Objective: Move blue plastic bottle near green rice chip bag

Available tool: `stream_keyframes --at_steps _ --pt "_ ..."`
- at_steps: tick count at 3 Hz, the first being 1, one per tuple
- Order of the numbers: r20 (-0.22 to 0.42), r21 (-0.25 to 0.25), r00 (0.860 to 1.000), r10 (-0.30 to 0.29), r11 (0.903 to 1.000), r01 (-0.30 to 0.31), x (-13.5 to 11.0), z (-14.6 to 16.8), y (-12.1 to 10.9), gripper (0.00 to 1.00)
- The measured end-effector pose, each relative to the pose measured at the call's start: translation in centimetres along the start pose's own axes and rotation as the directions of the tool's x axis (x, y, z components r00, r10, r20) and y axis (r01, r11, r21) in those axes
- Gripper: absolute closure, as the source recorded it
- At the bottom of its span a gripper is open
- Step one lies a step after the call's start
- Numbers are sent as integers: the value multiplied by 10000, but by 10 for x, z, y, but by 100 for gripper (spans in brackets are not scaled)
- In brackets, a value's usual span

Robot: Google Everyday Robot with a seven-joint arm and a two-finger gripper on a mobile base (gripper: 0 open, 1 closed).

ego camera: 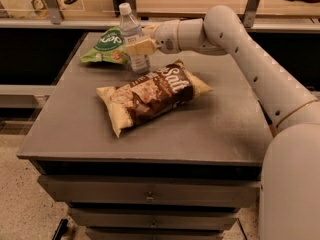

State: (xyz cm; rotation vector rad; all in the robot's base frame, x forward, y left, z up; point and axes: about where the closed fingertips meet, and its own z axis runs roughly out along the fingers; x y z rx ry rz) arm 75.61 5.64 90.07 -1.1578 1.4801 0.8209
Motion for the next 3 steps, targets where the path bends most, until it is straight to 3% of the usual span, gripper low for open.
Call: stream_keyframes --at_steps 2,3 --pt "20 203 9997 -232 9995 232 -3 15 -4 100" --pt "138 665 9995 -276 9974 266 -7 29 -16 100"
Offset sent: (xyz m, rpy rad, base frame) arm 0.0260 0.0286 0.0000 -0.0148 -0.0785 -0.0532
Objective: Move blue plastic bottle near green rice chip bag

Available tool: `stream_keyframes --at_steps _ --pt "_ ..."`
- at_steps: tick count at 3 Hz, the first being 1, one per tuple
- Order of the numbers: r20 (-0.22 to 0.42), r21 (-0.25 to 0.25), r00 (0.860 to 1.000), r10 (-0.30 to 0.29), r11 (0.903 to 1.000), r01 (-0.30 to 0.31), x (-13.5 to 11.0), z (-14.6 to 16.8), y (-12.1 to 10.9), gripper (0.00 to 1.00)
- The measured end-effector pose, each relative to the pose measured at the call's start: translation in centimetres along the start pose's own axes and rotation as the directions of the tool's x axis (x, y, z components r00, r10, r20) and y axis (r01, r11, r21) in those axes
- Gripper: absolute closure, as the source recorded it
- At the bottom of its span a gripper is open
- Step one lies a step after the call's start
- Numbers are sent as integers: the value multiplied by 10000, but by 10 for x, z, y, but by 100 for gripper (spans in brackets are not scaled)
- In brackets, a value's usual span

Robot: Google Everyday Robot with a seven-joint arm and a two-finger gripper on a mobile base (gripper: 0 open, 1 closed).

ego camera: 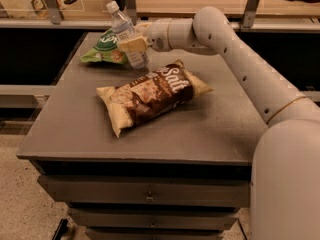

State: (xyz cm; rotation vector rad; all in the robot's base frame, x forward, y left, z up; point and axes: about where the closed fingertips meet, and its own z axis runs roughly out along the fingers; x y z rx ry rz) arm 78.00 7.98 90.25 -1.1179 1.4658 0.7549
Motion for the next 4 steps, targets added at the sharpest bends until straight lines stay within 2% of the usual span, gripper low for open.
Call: stream_keyframes --at_steps 2,3,4 --pt "240 1161 9994 -257 9930 227 -11 12 -40 100" --pt "190 1207 9995 -268 9924 243 -15 13 -48 83" --pt "22 1067 9998 -221 9941 217 -16 11 -49 59"
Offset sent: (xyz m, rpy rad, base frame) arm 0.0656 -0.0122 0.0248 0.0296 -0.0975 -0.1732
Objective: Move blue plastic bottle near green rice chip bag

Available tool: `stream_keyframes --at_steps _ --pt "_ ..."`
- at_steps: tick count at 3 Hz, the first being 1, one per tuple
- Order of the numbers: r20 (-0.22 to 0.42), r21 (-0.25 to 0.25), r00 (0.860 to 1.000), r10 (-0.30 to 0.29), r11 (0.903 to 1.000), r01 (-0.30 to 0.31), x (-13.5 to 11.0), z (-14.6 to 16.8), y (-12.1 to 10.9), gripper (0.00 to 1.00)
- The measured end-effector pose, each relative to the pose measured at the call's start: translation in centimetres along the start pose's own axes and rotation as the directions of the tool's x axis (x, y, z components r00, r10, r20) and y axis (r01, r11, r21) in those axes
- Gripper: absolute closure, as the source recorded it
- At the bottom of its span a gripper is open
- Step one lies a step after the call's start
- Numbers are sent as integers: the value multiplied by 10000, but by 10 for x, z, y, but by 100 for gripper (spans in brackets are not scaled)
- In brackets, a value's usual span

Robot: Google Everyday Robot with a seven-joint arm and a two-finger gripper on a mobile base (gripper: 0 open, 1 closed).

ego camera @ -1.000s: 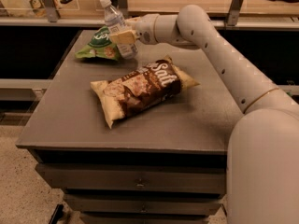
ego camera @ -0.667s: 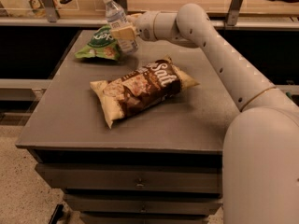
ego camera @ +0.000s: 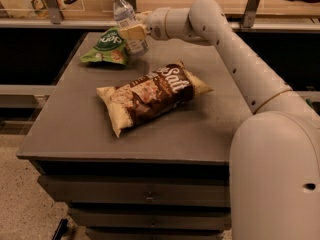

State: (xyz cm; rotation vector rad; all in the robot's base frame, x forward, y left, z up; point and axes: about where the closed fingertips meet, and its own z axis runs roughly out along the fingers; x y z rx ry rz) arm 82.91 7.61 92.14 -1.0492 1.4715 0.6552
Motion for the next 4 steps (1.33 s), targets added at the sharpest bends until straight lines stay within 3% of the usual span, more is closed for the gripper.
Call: stream_keyframes --at_steps 2,3,4 --pt "-373 -471 9991 217 9986 -234 0 -6 12 13" --pt "-523 -584 9979 392 9974 -423 2 -8 16 0" --pt "-809 -278 9963 279 9992 -302 4 -5 12 0"
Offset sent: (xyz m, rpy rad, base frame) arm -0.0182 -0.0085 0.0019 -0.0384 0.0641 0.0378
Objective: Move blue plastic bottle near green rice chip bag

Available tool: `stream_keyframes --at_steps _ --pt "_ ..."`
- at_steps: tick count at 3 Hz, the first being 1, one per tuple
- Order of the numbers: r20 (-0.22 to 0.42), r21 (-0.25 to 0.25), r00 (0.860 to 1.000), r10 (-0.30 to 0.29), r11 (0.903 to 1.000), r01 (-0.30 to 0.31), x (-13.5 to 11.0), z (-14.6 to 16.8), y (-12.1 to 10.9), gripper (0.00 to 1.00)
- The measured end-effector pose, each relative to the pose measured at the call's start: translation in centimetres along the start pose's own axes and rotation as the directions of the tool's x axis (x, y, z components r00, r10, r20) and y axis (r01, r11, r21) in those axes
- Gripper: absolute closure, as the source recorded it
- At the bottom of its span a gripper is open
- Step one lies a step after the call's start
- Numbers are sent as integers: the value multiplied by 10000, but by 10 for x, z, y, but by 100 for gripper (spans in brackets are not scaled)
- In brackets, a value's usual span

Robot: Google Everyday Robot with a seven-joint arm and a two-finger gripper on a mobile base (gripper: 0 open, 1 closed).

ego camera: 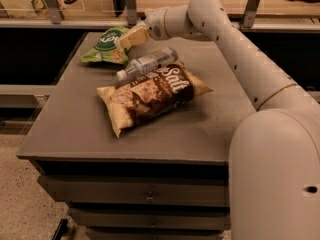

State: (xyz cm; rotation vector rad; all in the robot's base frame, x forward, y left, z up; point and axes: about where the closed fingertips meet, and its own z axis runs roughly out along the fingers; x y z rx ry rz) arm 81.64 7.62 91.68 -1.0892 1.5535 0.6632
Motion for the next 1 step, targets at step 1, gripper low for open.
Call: stream_keyframes --at_steps 1 --pt "-21 28 10000 -10 10000 10 0 0 0 0"
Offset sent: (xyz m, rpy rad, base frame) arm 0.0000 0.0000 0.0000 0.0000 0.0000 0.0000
